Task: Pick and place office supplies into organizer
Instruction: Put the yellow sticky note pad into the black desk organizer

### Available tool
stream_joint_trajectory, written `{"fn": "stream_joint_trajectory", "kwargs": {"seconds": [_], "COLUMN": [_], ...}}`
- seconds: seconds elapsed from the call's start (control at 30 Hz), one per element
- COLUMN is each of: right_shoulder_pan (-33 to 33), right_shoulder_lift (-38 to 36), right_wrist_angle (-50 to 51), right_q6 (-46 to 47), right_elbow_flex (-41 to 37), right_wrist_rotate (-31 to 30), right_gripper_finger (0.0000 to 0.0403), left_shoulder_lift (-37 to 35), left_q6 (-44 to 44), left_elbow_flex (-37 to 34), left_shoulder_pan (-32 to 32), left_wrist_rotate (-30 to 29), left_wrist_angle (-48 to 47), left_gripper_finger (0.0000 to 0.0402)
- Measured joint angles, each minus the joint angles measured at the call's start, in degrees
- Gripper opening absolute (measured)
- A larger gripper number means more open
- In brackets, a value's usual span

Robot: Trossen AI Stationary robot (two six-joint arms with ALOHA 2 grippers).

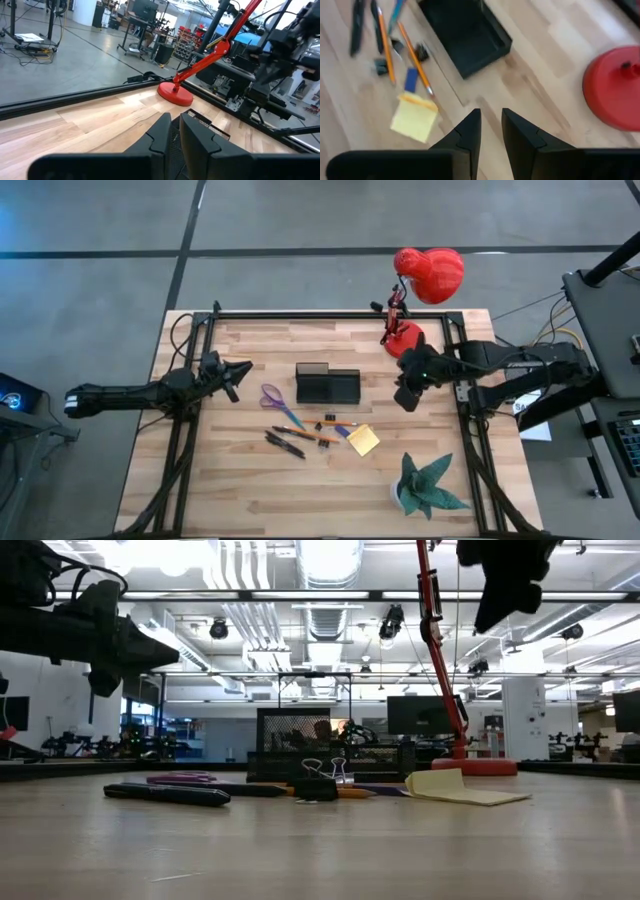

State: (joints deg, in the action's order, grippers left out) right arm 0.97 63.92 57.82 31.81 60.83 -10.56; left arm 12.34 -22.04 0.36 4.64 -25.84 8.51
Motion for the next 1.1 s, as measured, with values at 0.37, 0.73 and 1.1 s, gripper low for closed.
{"fn": "stream_joint_trajectory", "kwargs": {"seconds": [0.37, 0.73, 1.1], "right_shoulder_pan": [-0.11, -3.01, 0.37], "right_shoulder_lift": [0.02, 11.78, 25.28], "right_wrist_angle": [-10.37, -15.77, -13.67], "right_q6": [-20.64, -39.47, -53.05], "right_elbow_flex": [-4.96, -6.32, -2.04], "right_wrist_rotate": [1.93, 19.71, 20.16], "right_gripper_finger": [0.0068, 0.0069, 0.0147], "left_shoulder_lift": [0.0, 0.0, 0.0], "left_q6": [0.02, 0.01, 0.01], "left_elbow_flex": [0.0, 0.0, 0.0], "left_shoulder_pan": [0.0, 0.0, 0.0], "left_wrist_rotate": [0.02, 0.02, 0.0], "left_wrist_angle": [0.0, -0.04, 0.0], "left_gripper_finger": [0.0025, 0.0025, 0.0025]}}
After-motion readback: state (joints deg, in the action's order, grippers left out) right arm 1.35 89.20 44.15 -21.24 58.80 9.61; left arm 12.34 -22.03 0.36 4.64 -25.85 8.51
